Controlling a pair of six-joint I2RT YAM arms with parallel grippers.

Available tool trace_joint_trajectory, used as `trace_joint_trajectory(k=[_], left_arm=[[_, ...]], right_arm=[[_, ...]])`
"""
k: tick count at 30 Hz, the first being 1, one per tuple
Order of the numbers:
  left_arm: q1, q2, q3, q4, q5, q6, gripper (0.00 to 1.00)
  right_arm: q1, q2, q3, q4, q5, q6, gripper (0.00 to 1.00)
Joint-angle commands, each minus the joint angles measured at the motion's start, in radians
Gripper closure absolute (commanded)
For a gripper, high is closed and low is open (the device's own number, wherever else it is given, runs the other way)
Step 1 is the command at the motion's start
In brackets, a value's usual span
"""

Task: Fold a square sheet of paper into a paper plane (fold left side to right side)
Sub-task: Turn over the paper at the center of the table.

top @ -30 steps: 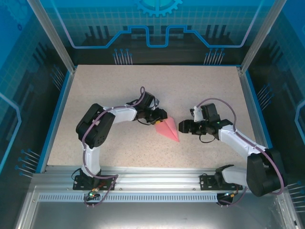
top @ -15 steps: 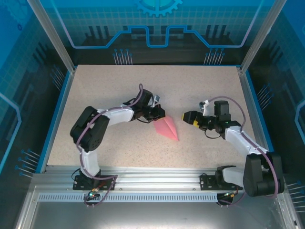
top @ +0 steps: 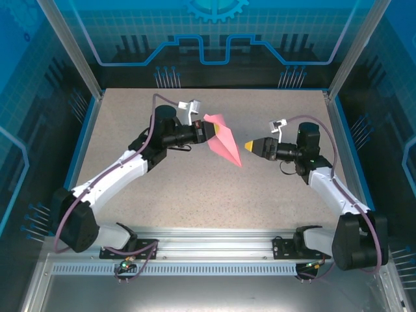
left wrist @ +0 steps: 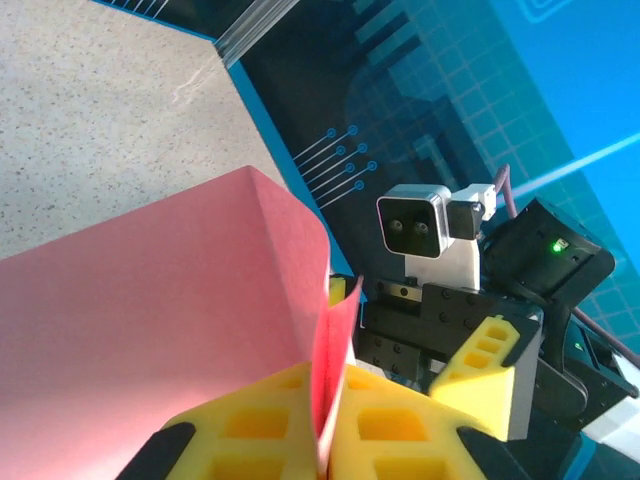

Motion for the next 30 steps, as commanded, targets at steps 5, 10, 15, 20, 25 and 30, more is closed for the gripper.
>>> trace_joint_trajectory(k=[5, 10, 15, 20, 25, 30], left_arm=[[0.0, -0.05, -0.049, 0.094, 0.085, 0.068, 0.9], [-0.003, -0.068, -0.053, 0.118, 0.119, 0.086, 0.89], [-0.009, -0.105, -0.064, 0.139, 0.157, 0.11, 0.89], [-0.008, -0.132, -0.066, 0.114, 0.159, 0.124, 0.89], [-0.014, -0.133, -0.061, 0.116, 0.163, 0.126, 0.89], [-0.02, -0.124, -0.046, 0.101, 0.157, 0.128, 0.88]], right_arm=[[0.123, 0.005, 0.037, 0.152, -0.054, 0.081, 0.0], [0.193, 0.024, 0.057, 0.164, -0.062, 0.089, 0.0], [0.22, 0.051, 0.072, 0.157, -0.062, 0.109, 0.01], [0.206, 0.032, 0.08, 0.047, -0.033, 0.044, 0.01], [0.211, 0.048, 0.073, 0.046, -0.066, 0.053, 0.01], [0.226, 0.04, 0.075, 0.023, -0.08, 0.045, 0.03]])
